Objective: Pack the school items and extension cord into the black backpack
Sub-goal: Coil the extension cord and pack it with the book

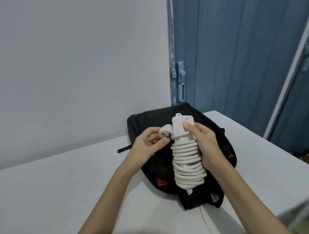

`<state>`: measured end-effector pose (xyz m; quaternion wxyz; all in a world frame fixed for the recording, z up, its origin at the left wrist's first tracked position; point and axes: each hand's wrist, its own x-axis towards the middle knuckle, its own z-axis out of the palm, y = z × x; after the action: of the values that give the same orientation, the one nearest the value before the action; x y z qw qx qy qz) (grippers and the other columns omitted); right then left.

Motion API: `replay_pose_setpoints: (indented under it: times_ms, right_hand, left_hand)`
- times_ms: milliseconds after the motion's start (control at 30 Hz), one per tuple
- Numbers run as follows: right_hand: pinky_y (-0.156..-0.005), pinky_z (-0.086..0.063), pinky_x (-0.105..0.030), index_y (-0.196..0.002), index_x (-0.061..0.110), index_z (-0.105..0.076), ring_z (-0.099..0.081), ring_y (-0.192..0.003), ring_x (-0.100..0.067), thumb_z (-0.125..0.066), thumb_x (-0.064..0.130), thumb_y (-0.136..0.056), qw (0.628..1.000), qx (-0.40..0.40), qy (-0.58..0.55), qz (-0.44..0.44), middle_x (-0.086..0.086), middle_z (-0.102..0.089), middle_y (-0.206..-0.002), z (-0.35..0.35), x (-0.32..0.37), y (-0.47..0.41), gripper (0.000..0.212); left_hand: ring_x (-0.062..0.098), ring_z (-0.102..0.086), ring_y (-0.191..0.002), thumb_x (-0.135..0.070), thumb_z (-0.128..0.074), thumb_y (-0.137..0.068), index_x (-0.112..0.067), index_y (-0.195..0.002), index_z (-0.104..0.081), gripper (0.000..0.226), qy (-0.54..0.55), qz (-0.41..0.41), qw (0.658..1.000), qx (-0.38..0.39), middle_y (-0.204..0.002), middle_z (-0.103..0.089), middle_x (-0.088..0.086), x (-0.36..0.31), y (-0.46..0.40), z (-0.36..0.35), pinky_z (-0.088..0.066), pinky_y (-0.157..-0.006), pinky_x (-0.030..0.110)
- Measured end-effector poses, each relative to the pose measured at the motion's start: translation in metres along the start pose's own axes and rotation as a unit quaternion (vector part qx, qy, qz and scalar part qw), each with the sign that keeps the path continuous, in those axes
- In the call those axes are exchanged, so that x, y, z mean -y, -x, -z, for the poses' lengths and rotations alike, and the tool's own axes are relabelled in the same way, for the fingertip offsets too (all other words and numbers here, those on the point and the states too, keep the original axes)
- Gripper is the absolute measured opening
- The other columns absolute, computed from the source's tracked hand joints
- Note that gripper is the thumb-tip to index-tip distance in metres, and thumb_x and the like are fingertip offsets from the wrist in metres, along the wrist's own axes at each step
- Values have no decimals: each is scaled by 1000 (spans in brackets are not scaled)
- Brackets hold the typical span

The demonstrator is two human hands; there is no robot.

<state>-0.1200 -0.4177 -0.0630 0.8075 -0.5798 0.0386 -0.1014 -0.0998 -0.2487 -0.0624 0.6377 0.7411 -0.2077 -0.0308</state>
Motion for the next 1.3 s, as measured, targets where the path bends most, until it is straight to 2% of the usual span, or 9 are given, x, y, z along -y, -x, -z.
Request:
replay_pose_setpoints:
  times_ms: [133,233,367,433,633,933,1033,1167,1300]
  right_hand:
    - [-57,-51,-25,-96,5,-67,-63,-64,-18,-69,31,-80,997,-64,-20,-31,-8,-68,-79,35,8,-11,31]
    - [-48,-49,-21,-90,8,-63,-61,-52,-15,-68,32,-81,994,-86,-44,-59,-4,-64,-66,51,9,-16,26]
    - [-44,-47,-21,-100,5,-62,-60,-49,-15,-68,35,-79,992,-85,-53,-81,-6,-62,-67,55,4,-17,37]
    - [-43,-47,-22,-106,1,-63,-59,-48,-15,-68,38,-79,991,-69,-61,-95,-6,-62,-66,55,3,-19,46]
    - [-37,-40,-17,-69,8,-60,-50,-35,-7,-64,43,-77,982,14,-116,-145,4,-52,-42,42,6,-22,37]
    - [-32,-36,-18,-70,11,-53,-43,-31,-5,-60,44,-84,962,81,-208,-154,6,-45,-39,41,42,-31,37]
    - [-36,-41,-21,-65,13,-55,-48,-35,-8,-63,44,-81,974,48,-157,-155,3,-50,-42,47,35,-30,36]
    - [-57,-53,-32,-82,15,-65,-63,-60,-16,-63,47,-81,991,-24,-20,-127,-3,-67,-70,53,9,-30,32]
    - [-34,-39,-21,-44,14,-56,-47,-30,-10,-64,41,-82,977,-9,-116,-181,2,-49,-37,59,-3,-30,47]
  left_hand:
    - [-16,-34,-116,-27,-82,-67,-33,-108,-64,45,-320,17,928,192,-129,-45,-22,32,-5,26,-25,-100,9]
    - [-5,-7,-130,-37,-76,-72,-34,-113,-64,43,-483,-4,850,211,-139,-32,-24,56,-9,29,-3,-113,31]
    - [-8,-44,-105,-43,-46,-91,-21,-97,-60,27,-419,-64,903,73,-105,-60,-13,73,-9,24,-38,-95,34]
    - [2,-46,-71,-42,-40,-93,-22,-82,-49,25,-403,-68,912,-23,-73,-52,-11,76,-9,27,-35,-69,26]
    - [22,-40,-51,-39,-45,-94,-29,-59,-26,41,-437,-51,884,-161,-47,-36,-8,66,-7,32,-30,-55,31]
    - [24,-52,-61,-24,-49,-94,-7,-72,-54,29,-351,-8,899,-263,-64,-58,13,58,-24,49,-34,-63,30]
    - [34,-58,-82,-21,-57,-91,-8,-102,-59,18,-440,2,843,-308,-90,-64,12,61,-36,48,-38,-63,33]
    - [28,-55,-79,-39,-55,-89,-15,-91,-56,24,-631,-278,701,-181,-88,-61,4,78,-34,34,-38,-66,37]
    - [23,-51,-101,-76,-41,-76,-12,-102,-62,72,-651,-341,678,-19,-106,-65,2,95,-16,39,-36,-84,36]
